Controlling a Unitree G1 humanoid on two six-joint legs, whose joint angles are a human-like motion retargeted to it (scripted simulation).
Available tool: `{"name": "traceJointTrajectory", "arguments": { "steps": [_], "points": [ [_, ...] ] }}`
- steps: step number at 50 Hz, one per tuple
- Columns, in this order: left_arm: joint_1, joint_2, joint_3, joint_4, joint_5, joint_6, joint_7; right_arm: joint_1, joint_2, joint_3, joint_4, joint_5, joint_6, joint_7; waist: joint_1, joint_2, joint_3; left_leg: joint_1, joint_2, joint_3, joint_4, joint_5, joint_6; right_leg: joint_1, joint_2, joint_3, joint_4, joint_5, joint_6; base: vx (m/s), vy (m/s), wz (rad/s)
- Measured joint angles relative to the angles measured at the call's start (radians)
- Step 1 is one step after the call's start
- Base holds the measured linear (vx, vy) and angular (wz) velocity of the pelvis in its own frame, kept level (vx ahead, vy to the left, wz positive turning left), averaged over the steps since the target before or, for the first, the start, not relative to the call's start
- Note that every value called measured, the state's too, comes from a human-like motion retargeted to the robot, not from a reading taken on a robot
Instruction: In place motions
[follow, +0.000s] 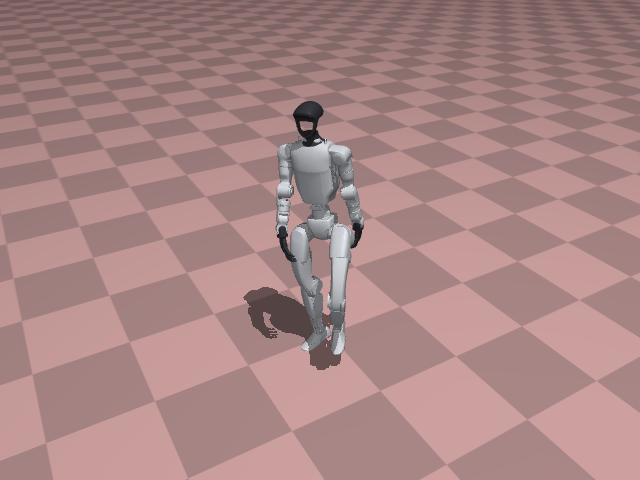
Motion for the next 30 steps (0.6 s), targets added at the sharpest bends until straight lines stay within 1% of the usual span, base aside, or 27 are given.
{"name": "traceJointTrajectory", "arguments": {
  "steps": [5, 7, 9, 12, 15, 16, 17, 18, 19, 20, 21, 22, 23, 24, 27, 30],
  "points": [
    [0.051, -0.001, -0.014, 0.019, 0.059, -0.003, -0.036, -0.034, 0.016, 0.004, -0.054, 0.028, -0.021, 0.020, 0.023, -0.001, 0.008, -0.048, -0.006, -0.012, 0.089, -0.016, -0.013, 0.005, -0.006, -0.002, -0.001, -0.001, -0.010, 0.00, 0.00, 0.00],
    [0.064, 0.001, -0.020, 0.023, 0.083, 0.002, -0.048, -0.037, 0.020, 0.003, -0.067, 0.025, -0.022, 0.020, 0.022, 0.003, 0.007, -0.022, -0.015, -0.017, 0.065, -0.024, -0.014, 0.010, -0.007, -0.008, -0.002, -0.003, -0.008, 0.01, 0.01, 0.11],
    [0.078, 0.001, -0.022, 0.016, 0.100, 0.006, -0.062, -0.035, 0.023, 0.002, -0.074, 0.024, -0.023, 0.021, 0.011, 0.010, -0.003, 0.023, -0.049, -0.038, -0.006, -0.033, -0.025, 0.013, -0.007, -0.019, -0.005, -0.006, -0.001, 0.01, 0.04, 0.34],
    [0.096, -0.001, -0.020, -0.001, 0.108, 0.003, -0.072, -0.018, 0.027, 0.000, -0.071, 0.030, -0.022, 0.021, -0.014, 0.028, -0.028, 0.137, -0.108, -0.074, -0.205, -0.032, -0.052, 0.017, -0.001, -0.041, -0.010, -0.013, 0.011, 0.05, 0.06, 0.35],
    [0.105, -0.002, -0.008, -0.015, 0.105, 0.002, -0.067, 0.006, 0.032, -0.001, -0.050, 0.048, -0.019, 0.018, -0.015, 0.040, -0.049, 0.320, -0.151, -0.078, -0.542, 0.022, -0.093, 0.023, 0.009, -0.035, -0.007, -0.025, 0.017, 0.05, 0.05, -0.13],
    [0.108, -0.002, -0.003, -0.019, 0.103, 0.000, -0.066, 0.013, 0.035, -0.002, -0.044, 0.052, -0.017, 0.020, -0.011, 0.044, -0.057, 0.373, -0.175, -0.099, -0.653, -0.041, -0.134, 0.021, 0.017, -0.027, -0.004, -0.029, 0.018, 0.02, 0.06, -0.30],
    [0.111, -0.001, 0.000, -0.023, 0.100, -0.002, -0.064, 0.020, 0.037, -0.005, -0.038, 0.055, -0.015, 0.022, -0.013, 0.051, -0.069, 0.430, -0.191, -0.089, -0.758, -0.118, -0.159, 0.019, 0.025, -0.023, -0.001, -0.034, 0.019, 0.01, 0.05, -0.01],
    [0.113, 0.003, 0.002, -0.027, 0.098, -0.005, -0.065, 0.027, 0.039, -0.009, -0.030, 0.058, -0.012, 0.025, -0.028, 0.061, -0.086, 0.496, -0.192, -0.019, -0.851, -0.222, -0.154, 0.017, 0.036, -0.027, 0.002, -0.042, 0.023, 0.05, 0.04, 0.19],
    [0.118, 0.006, 0.004, -0.029, 0.096, -0.006, -0.067, 0.036, 0.041, -0.007, -0.021, 0.058, -0.009, 0.029, -0.040, 0.073, -0.102, 0.534, -0.205, -0.002, -0.934, -0.240, -0.136, 0.018, 0.046, -0.024, 0.001, -0.046, 0.026, 0.09, 0.05, 0.21],
    [0.125, 0.009, 0.006, -0.029, 0.095, -0.005, -0.070, 0.046, 0.043, -0.003, -0.012, 0.057, -0.007, 0.034, -0.052, 0.084, -0.119, 0.557, -0.224, -0.012, -1.013, -0.214, -0.111, 0.022, 0.057, -0.016, -0.001, -0.048, 0.029, 0.00, 0.09, 0.42],
    [0.117, 0.013, 0.008, -0.028, 0.100, -0.002, -0.076, 0.049, 0.047, 0.003, -0.008, 0.054, 0.000, 0.031, -0.085, 0.092, -0.138, 0.554, -0.222, -0.060, -1.060, -0.170, -0.122, 0.013, 0.055, -0.047, -0.002, -0.053, 0.030, -0.12, 0.11, 0.63],
    [0.108, 0.019, 0.012, -0.028, 0.107, 0.000, -0.079, 0.052, 0.051, 0.007, -0.008, 0.053, 0.004, 0.028, -0.108, 0.097, -0.154, 0.551, -0.215, -0.069, -1.098, -0.134, -0.132, 0.001, 0.053, -0.065, -0.002, -0.057, 0.031, -0.28, 0.11, 0.68],
    [0.096, 0.030, 0.016, -0.032, 0.116, -0.002, -0.076, 0.052, 0.054, 0.007, -0.015, 0.056, 0.001, 0.025, -0.111, 0.097, -0.160, 0.550, -0.199, 0.000, -1.118, -0.114, -0.139, -0.014, 0.054, -0.058, 0.002, -0.059, 0.033, -0.32, 0.09, 0.35],
    [0.085, 0.045, 0.003, -0.037, 0.121, -0.012, -0.066, 0.054, 0.051, -0.001, -0.028, 0.061, -0.008, 0.029, -0.105, 0.089, -0.150, 0.558, -0.206, 0.014, -1.133, -0.110, -0.133, -0.016, 0.050, -0.055, 0.006, -0.061, 0.037, -0.33, 0.09, 0.16],
    [0.058, 0.102, -0.077, -0.036, 0.122, -0.041, -0.025, 0.072, 0.025, -0.027, -0.079, 0.079, -0.033, 0.057, -0.075, 0.053, -0.117, 0.562, -0.246, -0.045, -1.122, -0.135, -0.108, 0.011, 0.024, -0.077, 0.004, -0.061, 0.053, -0.16, 0.11, 0.24],
    [0.022, 0.130, -0.088, 0.003, 0.144, 0.002, 0.003, 0.096, 0.012, -0.021, -0.117, 0.052, -0.035, 0.057, -0.046, 0.037, -0.108, 0.550, -0.253, -0.029, -1.094, -0.160, -0.101, 0.015, 0.015, -0.067, 0.004, -0.062, 0.057, -0.16, 0.16, -0.29]
  ]
}}
